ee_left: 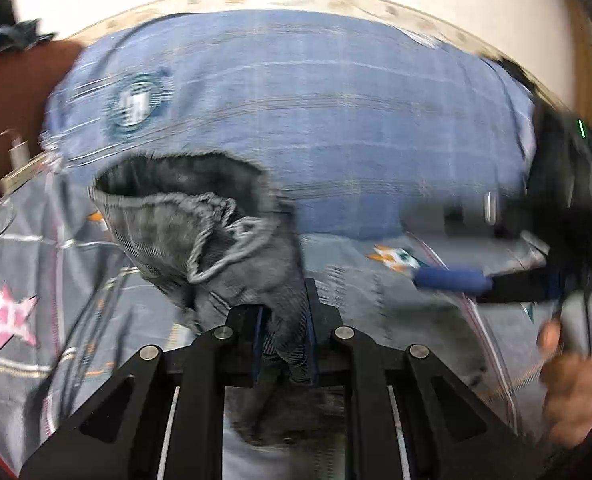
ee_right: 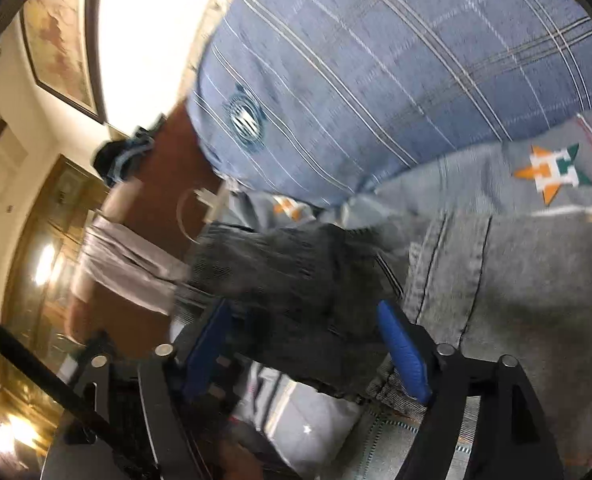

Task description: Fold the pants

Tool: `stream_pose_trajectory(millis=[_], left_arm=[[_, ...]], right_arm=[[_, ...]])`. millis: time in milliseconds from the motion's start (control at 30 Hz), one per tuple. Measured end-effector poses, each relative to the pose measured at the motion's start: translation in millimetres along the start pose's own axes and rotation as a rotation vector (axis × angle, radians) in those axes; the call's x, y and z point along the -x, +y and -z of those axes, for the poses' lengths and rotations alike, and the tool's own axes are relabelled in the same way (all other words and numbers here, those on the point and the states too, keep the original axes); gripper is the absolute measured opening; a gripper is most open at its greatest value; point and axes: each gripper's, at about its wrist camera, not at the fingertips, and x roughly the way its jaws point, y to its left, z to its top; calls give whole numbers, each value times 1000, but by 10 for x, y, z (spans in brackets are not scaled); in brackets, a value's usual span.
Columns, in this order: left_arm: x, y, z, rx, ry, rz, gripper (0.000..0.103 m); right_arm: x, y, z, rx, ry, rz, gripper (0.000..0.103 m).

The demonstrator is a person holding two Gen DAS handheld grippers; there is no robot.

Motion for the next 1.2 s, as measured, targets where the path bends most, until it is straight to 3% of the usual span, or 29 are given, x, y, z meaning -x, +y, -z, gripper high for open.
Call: stream_pose_trajectory(millis=[100,267,367,400,433,467,500,567,767,867,1033,1100,1167,1200], left_arm=[[-77,-342,27,-105,17,28,13],[-163,-779,240,-255,59,90,11],[-237,-914,347,-299,77,108,10],[-245,-930,388,-303,84,113,10],[-266,-950,407,-310,88,112,9],[-264,-974,412,-321,88,106,9],[-251,-985,395,-328,86,110,8],[-208,-1011,336,-339,80,115,8],[88,-1184,131,-408,16,215,8],[-95,-1253,173,-366,84,289,9],[-639,-1250,454,-235,293,427,9],[-675,-1216,485,-185,315,457,10],[-595,-1185,443,-168,280,469,12],[-560,-1178,419,-162,268,480,18]], right_arm=[[131,-34,-76,4,3,-51,83],[286,-149,-113,-8,-31,-26,83],[203,-329,-111,-44,17,59,82],[121,-400,-107,-50,45,145,81],[43,-478,-99,-56,65,234,72],[2,-523,-93,-62,79,258,46],[-60,-605,-92,-91,107,241,32],[-36,-641,-118,-120,98,198,16],[439,-328,-174,-16,10,196,15],[534,-523,-168,-70,16,241,15],[355,-1156,-48,-212,139,431,15],[361,-1217,-18,-225,144,431,15],[428,-1112,-26,-182,124,423,14],[454,-1057,-34,-159,113,427,14]])
